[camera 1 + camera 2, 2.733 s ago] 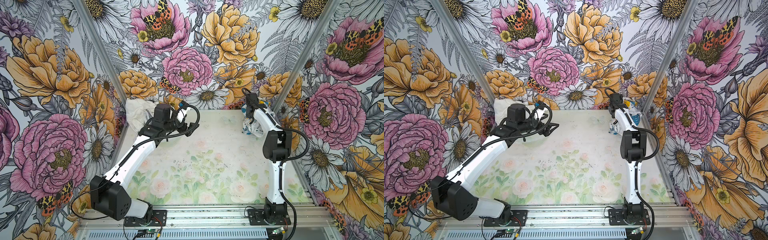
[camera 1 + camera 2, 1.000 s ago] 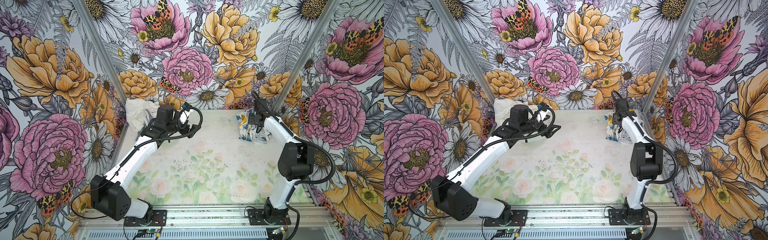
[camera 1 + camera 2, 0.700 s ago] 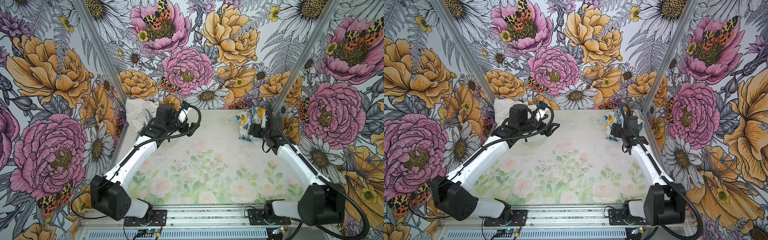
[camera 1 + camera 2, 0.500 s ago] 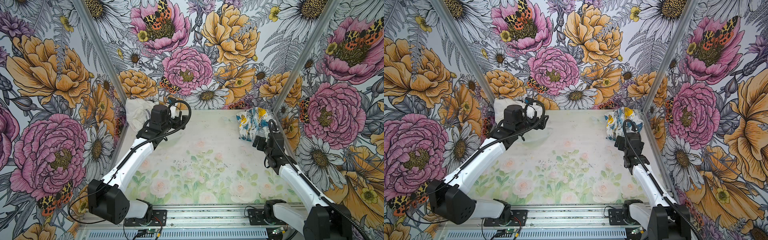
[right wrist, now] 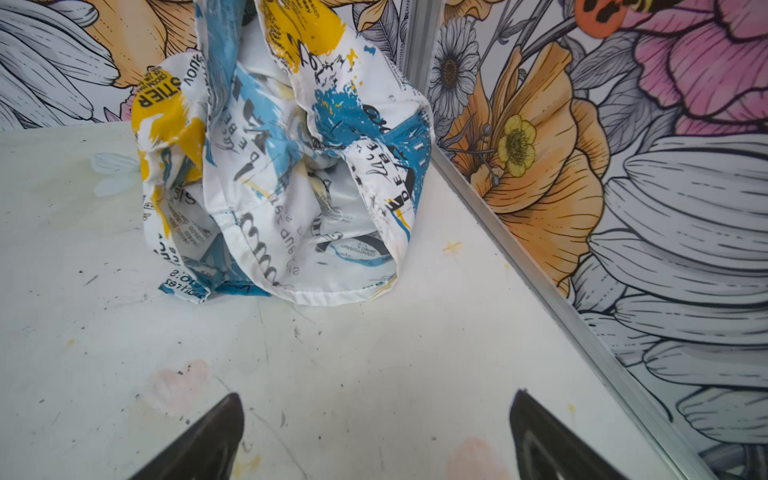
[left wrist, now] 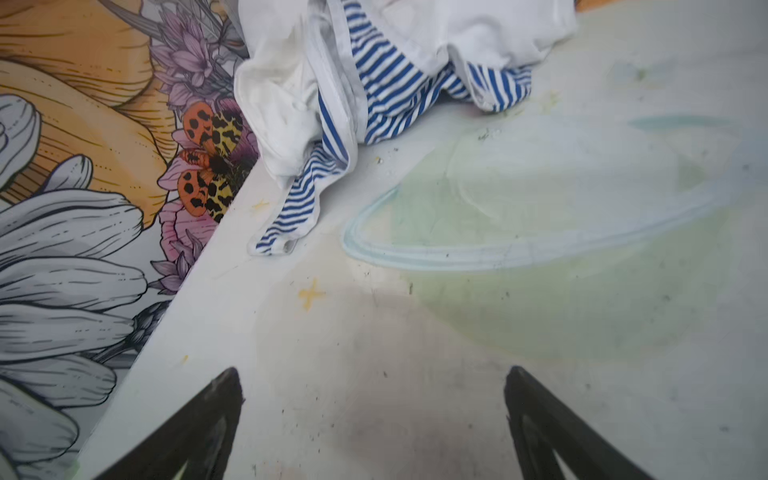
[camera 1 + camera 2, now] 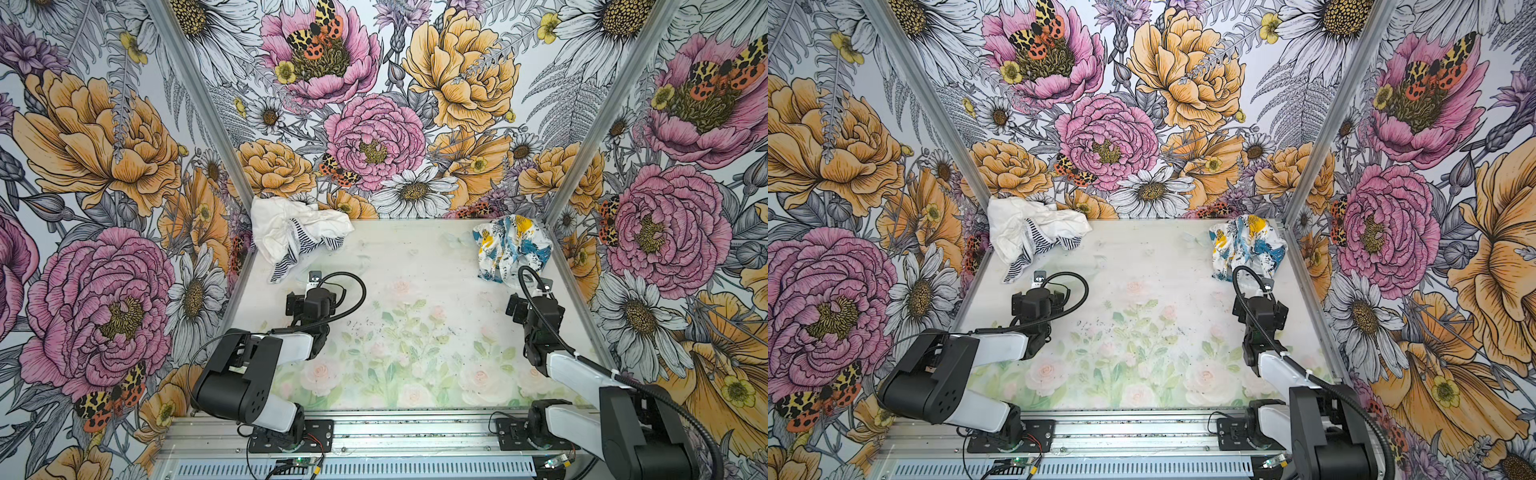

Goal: Pick out a specific cloth from the pile

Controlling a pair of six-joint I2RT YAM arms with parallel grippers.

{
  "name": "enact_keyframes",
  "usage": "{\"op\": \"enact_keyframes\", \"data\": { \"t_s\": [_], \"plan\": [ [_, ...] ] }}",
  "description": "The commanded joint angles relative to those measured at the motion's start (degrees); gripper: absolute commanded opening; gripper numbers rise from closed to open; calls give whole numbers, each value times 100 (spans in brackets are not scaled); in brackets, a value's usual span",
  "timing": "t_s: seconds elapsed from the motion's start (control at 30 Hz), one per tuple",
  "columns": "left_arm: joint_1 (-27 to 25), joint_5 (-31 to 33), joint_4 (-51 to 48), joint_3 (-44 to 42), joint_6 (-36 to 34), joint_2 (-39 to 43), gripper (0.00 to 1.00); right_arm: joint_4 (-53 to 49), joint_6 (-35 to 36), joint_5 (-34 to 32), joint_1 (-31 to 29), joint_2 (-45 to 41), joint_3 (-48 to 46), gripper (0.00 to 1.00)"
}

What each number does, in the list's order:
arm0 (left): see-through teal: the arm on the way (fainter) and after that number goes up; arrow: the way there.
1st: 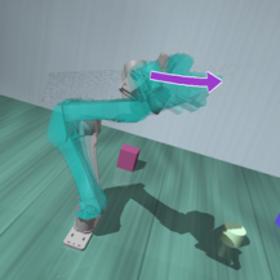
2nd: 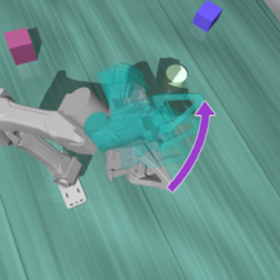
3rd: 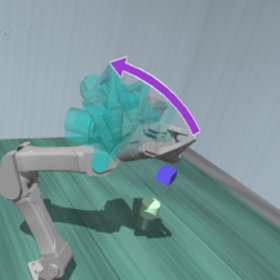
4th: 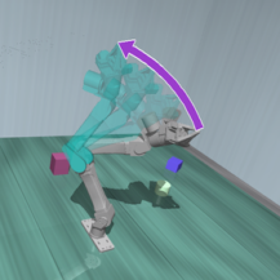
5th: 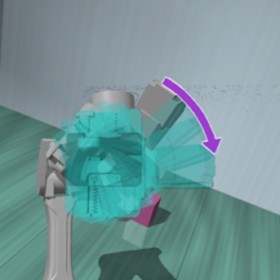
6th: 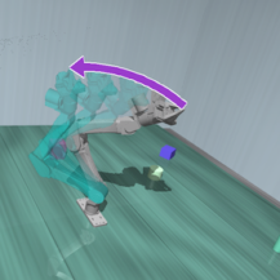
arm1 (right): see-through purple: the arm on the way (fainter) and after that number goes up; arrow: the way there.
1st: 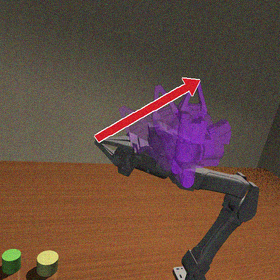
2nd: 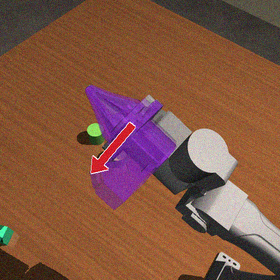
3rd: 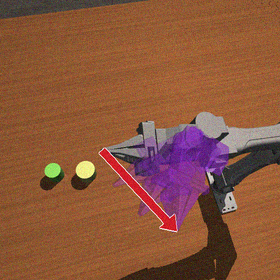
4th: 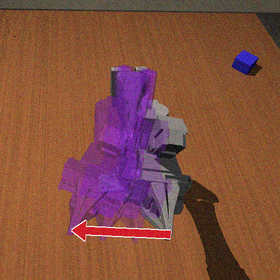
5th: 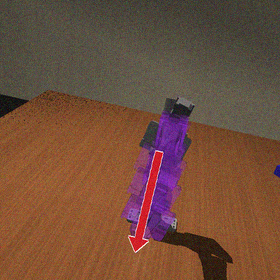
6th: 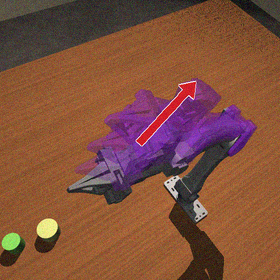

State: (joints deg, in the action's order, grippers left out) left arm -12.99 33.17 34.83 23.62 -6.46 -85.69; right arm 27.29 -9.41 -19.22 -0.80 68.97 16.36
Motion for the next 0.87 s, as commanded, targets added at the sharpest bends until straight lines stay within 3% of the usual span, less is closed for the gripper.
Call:
{"op": "enact_keyframes", "data": {
  "t_s": [0.0, 0.1, 0.17, 0.2, 0.3, 0.33, 0.83],
  "plan": [
    [484, -299, 1286, 86, 297, -37, 99, 1836, 148, 582, 80, 587, 96, 99],
    [980, -1212, 1744, -254, 671, 34, 99, 2097, 338, 821, 123, 1178, 337, 99],
    [992, -1469, 1887, -359, 646, -56, 99, 2528, 390, 977, 125, 1687, 369, 99],
    [1017, -1525, 2412, -383, 570, -413, 99, 2803, 438, 1058, 124, 1949, 372, 100],
    [1149, -1731, 1776, -222, 716, -231, 99, 2376, 406, 995, 148, 1952, 584, 99],
    [1176, -1754, 2166, -302, 699, -353, 99, 2342, 379, 976, 135, 1894, 562, 100],
    [1078, -1786, 2151, -307, 569, -332, 99, 2452, 391, 972, 140, 1909, 524, 100]
  ]
}}
